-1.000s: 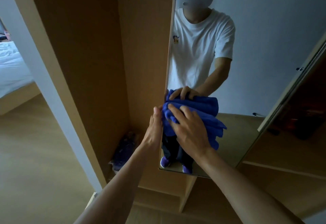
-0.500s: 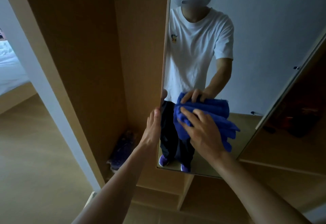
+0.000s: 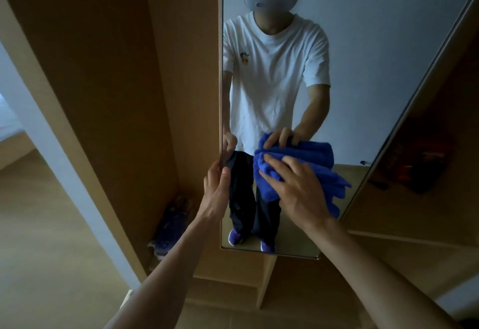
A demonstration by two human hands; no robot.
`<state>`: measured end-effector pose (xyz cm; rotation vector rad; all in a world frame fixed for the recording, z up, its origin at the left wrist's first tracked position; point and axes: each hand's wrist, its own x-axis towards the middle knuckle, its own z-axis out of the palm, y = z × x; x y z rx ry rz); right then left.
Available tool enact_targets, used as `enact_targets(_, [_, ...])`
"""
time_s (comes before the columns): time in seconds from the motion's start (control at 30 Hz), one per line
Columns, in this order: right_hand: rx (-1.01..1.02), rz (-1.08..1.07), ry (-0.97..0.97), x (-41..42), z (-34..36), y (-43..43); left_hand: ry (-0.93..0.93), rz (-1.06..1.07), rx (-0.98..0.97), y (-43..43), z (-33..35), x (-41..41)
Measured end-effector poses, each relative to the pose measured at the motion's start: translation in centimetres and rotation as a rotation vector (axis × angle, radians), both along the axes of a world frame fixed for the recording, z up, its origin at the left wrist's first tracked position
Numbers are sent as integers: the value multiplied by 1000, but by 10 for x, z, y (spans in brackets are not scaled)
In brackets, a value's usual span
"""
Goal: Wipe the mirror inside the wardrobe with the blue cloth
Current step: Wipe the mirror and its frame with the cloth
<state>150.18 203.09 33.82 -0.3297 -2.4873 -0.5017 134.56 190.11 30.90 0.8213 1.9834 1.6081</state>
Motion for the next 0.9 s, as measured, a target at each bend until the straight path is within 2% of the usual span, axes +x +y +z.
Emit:
enact_targets(0.17, [-41,-6,-161,13,-20,4,4,-3,-22,0,2,1])
enact_targets(0.37, [-23,-51,62,17,33,23,-4,22,12,2,1,5])
enact_targets(0.47, [9,-42,35,22,17,23,-4,37,4,4,-2,8])
enact_targets(0.63, [-54,-3,-96,36,-18,21,3,58,-19,7,-5,6])
enact_targets(0.83, [-33,-57,64,40,39,39,40,114,-18,15,-10,16])
enact_targets(0.9, [-6,-62,70,43,39,43,29,144,-27,20,-10,20])
